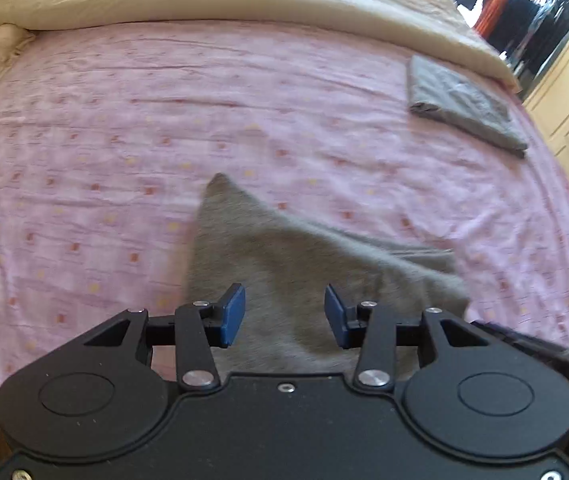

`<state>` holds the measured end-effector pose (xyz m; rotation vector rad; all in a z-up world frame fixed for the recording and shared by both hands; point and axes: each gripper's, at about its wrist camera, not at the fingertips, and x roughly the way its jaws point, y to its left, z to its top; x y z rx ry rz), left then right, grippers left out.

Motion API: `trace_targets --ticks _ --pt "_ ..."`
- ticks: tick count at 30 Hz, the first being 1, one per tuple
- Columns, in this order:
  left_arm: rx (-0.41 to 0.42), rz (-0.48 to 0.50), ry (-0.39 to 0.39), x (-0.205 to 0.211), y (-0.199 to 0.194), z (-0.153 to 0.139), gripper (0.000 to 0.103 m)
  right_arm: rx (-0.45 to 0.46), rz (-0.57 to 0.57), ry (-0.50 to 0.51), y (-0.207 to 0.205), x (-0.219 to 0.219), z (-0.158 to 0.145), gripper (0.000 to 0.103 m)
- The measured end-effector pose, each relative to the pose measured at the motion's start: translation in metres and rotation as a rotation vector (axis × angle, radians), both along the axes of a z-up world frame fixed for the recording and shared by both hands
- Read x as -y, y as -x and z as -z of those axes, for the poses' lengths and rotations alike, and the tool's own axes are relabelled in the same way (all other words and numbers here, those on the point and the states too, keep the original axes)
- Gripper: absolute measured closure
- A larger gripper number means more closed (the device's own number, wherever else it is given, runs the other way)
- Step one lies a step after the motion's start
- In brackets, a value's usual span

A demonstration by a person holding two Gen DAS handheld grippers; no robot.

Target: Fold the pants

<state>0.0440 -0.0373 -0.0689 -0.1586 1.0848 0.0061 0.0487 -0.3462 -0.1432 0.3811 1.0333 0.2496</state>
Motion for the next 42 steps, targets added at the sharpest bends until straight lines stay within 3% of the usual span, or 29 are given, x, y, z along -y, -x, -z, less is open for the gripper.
trace_targets --ticks 2,4,7,13,15,16,20,24,29,31,38,42 --pt "-0.048 -0.005 -0.080 -0.007 0.009 0.015 0.052 -0.033 -0.037 -0.060 -0.006 -0.003 0.006 0.056" --pt "-0.084 -0.014 -0.119 -0.015 0.020 0.027 0.052 -0.069 -0.070 -0.025 -0.010 -0.012 0.015 0.056" --pt "-0.128 -0.031 -0.138 -0.022 0.036 0.039 0.052 -0.106 -0.100 0.028 -0.011 -0.023 0.029 0.056" --pt "-0.176 -0.052 -0.160 -0.026 0.054 0.050 0.051 -0.126 -0.088 -0.007 -0.007 -0.031 0.039 0.056" --pt "-0.180 -0.052 -0.161 -0.027 0.056 0.052 0.051 -0.138 -0.114 -0.052 -0.009 -0.034 0.038 0.072" --pt "-0.181 -0.051 -0.161 -0.027 0.056 0.053 0.051 -0.130 -0.140 -0.048 -0.009 -0.038 0.033 0.089" --pt "-0.166 -0.059 -0.158 -0.031 0.058 0.049 0.051 -0.003 -0.255 0.019 -0.008 -0.051 -0.018 0.093" --pt "-0.145 -0.061 -0.130 -0.030 0.052 0.047 0.051 0.084 -0.239 0.089 -0.015 -0.040 -0.051 0.094" --pt "-0.161 -0.013 -0.151 -0.017 0.043 0.056 0.051 -0.031 -0.208 0.234 -0.037 -0.029 0.006 0.094" --pt "-0.160 0.015 -0.159 -0.012 0.041 0.058 0.051 -0.068 -0.207 0.246 -0.039 -0.030 0.022 0.094" --pt "-0.133 0.037 -0.116 -0.001 0.026 0.072 0.047 -0.071 -0.192 0.213 -0.034 -0.025 0.016 0.093" --pt "-0.222 0.064 -0.157 0.005 0.009 0.104 0.047 -0.088 -0.153 0.191 -0.033 -0.023 0.013 0.093"
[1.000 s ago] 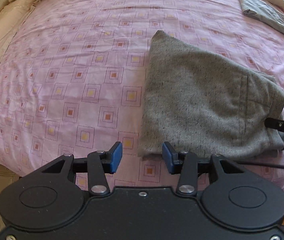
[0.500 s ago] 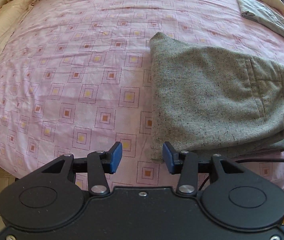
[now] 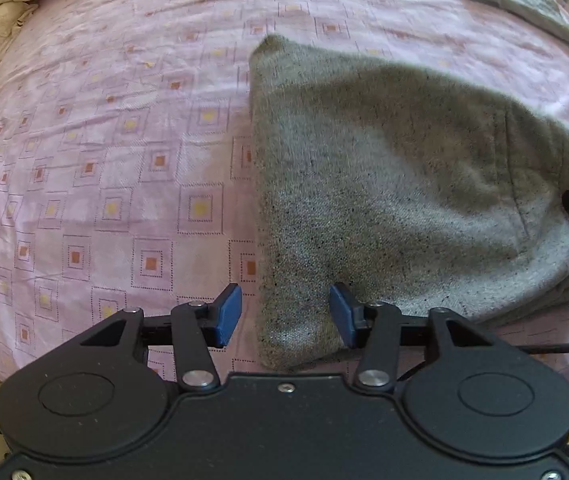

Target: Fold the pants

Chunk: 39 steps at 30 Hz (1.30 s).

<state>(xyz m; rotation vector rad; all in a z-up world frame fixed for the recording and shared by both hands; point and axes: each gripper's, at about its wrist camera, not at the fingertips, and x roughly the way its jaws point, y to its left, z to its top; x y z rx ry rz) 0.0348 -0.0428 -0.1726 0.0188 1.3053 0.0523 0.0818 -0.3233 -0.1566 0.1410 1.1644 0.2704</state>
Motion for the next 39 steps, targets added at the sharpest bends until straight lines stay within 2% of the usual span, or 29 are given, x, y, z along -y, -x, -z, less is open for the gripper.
trace_targets --ticks 3,5,8,10,12,14,16,19,22,26,28,30,34,39 --pt "-0.108 0.071 -0.080 0.006 -0.006 0.028 0.046 -0.013 0.015 0.002 -0.001 -0.003 0.002 0.093" --pt "-0.103 0.119 -0.095 0.007 -0.007 0.025 0.045 -0.022 0.027 0.004 -0.002 -0.004 0.001 0.092" --pt "-0.063 0.140 -0.098 0.004 -0.006 0.002 0.047 -0.029 0.055 0.023 -0.002 -0.002 -0.005 0.089" --pt "-0.004 0.126 -0.066 -0.002 -0.008 -0.020 0.047 0.015 0.071 0.061 0.002 -0.002 -0.017 0.089" --pt "0.058 0.090 -0.009 -0.008 -0.018 -0.041 0.046 0.135 0.058 0.125 0.011 -0.008 -0.035 0.089" --pt "0.102 0.052 0.043 -0.010 -0.036 -0.051 0.045 0.230 0.017 0.150 0.018 -0.018 -0.047 0.089" --pt "0.114 0.036 0.086 -0.007 -0.057 -0.050 0.045 0.265 -0.040 0.133 0.016 -0.030 -0.051 0.089" --pt "0.122 0.062 0.114 0.008 -0.090 -0.039 0.045 0.248 -0.096 0.123 0.000 -0.052 -0.042 0.089" --pt "0.122 0.111 0.098 0.023 -0.116 -0.023 0.045 0.202 -0.083 0.154 -0.020 -0.063 -0.024 0.089" --pt "0.035 0.116 0.060 0.033 -0.145 0.009 0.040 0.144 -0.073 0.198 -0.041 -0.068 -0.003 0.089" --pt "0.031 0.120 0.060 0.033 -0.149 0.017 0.038 0.136 -0.071 0.213 -0.048 -0.070 0.004 0.089" --pt "0.032 0.142 0.041 0.035 -0.151 0.019 0.035 0.126 -0.053 0.216 -0.053 -0.071 0.010 0.089" --pt "0.029 0.165 0.040 0.033 -0.148 0.010 0.036 0.123 -0.029 0.205 -0.053 -0.071 0.009 0.089" --pt "0.067 0.123 0.083 0.016 -0.119 -0.015 0.038 0.204 -0.130 0.152 -0.025 -0.064 -0.020 0.088"
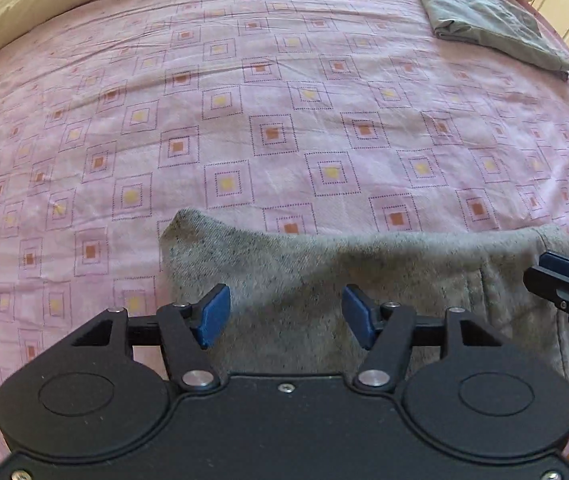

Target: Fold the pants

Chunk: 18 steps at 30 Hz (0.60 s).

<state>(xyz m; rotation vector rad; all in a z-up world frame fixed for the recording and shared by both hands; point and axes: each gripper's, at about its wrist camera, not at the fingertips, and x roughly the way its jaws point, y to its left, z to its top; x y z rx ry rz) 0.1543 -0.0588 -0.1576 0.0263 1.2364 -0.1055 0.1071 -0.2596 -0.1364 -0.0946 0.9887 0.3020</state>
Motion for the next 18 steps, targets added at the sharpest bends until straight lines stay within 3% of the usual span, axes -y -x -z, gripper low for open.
trace_targets --ticks 3,8,12,14,17,18 --pt "-0.011 0.001 0.018 -0.009 0.034 -0.002 0.037 -0.028 -0.072 -0.019 0.027 0.005 -0.001 0.088" --pt "-0.111 0.066 -0.072 -0.006 0.091 0.030 0.033 -0.111 -0.091 0.027 0.070 0.016 0.026 0.088" --pt "-0.072 0.021 -0.071 -0.010 0.101 0.020 0.031 -0.102 -0.060 -0.014 0.079 0.022 0.017 0.087" --pt "-0.030 -0.020 -0.046 -0.015 0.097 0.012 0.031 -0.076 -0.005 -0.041 0.077 0.030 0.010 0.066" --pt "0.021 -0.062 -0.029 -0.019 0.088 0.005 0.030 -0.059 0.093 -0.106 0.067 0.047 0.005 0.043" --pt "0.026 -0.067 -0.027 -0.018 0.083 0.005 0.030 -0.071 0.120 -0.119 0.059 0.053 0.008 0.041"
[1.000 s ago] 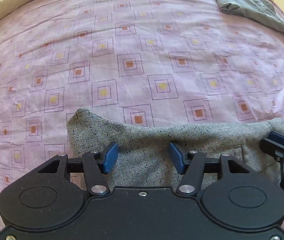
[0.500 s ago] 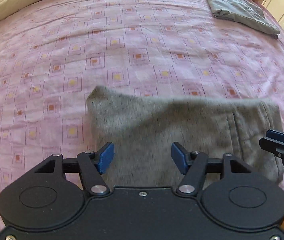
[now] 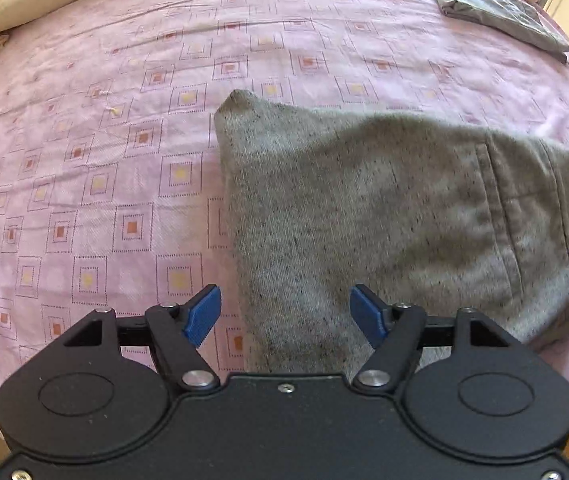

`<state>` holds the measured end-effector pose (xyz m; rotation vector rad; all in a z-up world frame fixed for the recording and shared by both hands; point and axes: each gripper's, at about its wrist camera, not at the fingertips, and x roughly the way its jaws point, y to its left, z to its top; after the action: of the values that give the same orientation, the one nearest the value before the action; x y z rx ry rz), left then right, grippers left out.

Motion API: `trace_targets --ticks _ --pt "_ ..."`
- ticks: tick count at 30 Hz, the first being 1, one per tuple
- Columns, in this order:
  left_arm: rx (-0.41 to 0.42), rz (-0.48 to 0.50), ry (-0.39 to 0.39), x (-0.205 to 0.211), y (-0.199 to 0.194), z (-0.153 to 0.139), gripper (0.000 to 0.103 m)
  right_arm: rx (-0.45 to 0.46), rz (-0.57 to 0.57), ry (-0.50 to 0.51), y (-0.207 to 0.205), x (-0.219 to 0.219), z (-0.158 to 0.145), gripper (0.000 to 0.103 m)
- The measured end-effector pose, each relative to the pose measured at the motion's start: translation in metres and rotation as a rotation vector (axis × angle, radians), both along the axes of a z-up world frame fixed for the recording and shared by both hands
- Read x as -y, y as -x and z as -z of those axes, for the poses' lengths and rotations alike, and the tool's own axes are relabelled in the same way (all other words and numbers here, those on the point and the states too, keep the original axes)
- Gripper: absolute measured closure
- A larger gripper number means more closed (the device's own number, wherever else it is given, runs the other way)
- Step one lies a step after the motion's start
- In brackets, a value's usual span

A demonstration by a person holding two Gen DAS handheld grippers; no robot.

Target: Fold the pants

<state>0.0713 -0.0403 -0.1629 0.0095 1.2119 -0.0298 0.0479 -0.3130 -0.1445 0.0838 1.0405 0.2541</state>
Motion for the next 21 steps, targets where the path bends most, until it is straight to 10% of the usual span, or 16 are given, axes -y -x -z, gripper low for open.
trace_targets --ticks 6,10,21 --pt "-0.044 0.004 0.000 0.003 -0.015 0.028 0.024 -0.136 0.017 -0.076 -0.035 0.019 0.039 0.037" --pt "-0.030 -0.008 -0.036 0.002 -0.017 0.037 0.000 -0.210 0.064 -0.183 -0.043 0.032 0.056 0.027" --pt "-0.086 -0.143 0.164 -0.027 -0.024 0.052 0.000 -0.174 0.010 -0.261 -0.041 0.040 0.063 0.019"
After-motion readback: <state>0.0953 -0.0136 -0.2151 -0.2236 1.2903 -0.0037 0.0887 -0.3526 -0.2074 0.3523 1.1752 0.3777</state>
